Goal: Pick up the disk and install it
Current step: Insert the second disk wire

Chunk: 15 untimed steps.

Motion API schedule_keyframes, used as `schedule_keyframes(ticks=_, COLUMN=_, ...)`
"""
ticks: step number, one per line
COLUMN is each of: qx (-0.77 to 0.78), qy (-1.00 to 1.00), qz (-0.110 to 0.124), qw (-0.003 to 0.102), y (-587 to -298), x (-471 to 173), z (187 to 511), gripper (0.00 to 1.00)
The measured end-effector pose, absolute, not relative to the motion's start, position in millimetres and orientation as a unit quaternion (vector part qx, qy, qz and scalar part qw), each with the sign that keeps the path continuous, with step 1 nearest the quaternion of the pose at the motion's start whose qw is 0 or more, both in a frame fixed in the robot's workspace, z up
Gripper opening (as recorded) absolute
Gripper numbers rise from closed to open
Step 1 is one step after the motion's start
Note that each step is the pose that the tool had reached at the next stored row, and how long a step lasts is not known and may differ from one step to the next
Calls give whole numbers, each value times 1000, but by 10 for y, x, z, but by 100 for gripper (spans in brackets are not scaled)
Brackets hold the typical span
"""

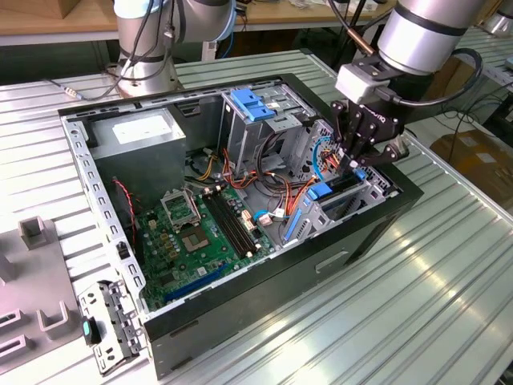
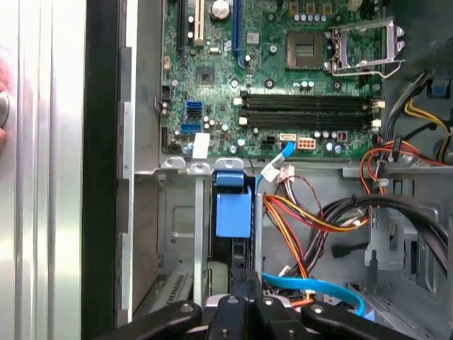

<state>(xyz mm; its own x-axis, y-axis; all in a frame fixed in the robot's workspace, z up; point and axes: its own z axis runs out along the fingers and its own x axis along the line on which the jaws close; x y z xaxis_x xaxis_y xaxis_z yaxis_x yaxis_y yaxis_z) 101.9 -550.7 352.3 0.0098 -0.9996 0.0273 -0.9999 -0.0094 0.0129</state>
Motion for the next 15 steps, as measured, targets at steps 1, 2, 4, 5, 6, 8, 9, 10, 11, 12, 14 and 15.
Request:
schedule_keyframes(ticks=1, qx=710, qy=-704, qz=5, qw=14, y=-5507, x=1019, z=3548, gripper=11)
schedule_keyframes(ticks=2, qx=710, qy=-704, qz=5, qw=14, y=-5506, x=1019, z=3625, gripper=11)
schedule_keyframes(ticks=4, qx=710, qy=-704, qz=5, qw=14, y=-5505, x=1019, z=3722, gripper=11)
schedule_keyframes(ticks=5, qx=710, qy=-704, qz=5, qw=14, y=-5500, x=1019, z=3813, gripper=11)
schedule_keyframes(ticks=6, qx=710, qy=-704, qz=6, qw=15, y=-5489, x=1020, z=3881, gripper=11)
schedule_keyframes(ticks=8, qx=710, qy=-704, qz=6, qw=15, y=-5453, x=1020, z=3933, gripper=11)
schedule_keyframes(ticks=9, qx=710, qy=-704, qz=7, qw=16, y=-5408, x=1022, z=3946, gripper=11)
schedule_keyframes(ticks=10, qx=710, qy=-704, qz=8, qw=18, y=-5371, x=1022, z=3952, gripper=11)
schedule_keyframes(ticks=11, qx=710, qy=-704, qz=9, qw=19, y=-5338, x=1023, z=3956, gripper=11)
schedule_keyframes(ticks=12, qx=710, qy=-703, qz=10, qw=20, y=-5296, x=1025, z=3961, gripper=11)
schedule_keyframes(ticks=14, qx=710, qy=-703, qz=12, qw=23, y=-5211, x=1028, z=3970, gripper=11)
schedule_keyframes(ticks=15, qx=710, qy=-703, qz=14, qw=25, y=-5147, x=1030, z=3974, gripper=11)
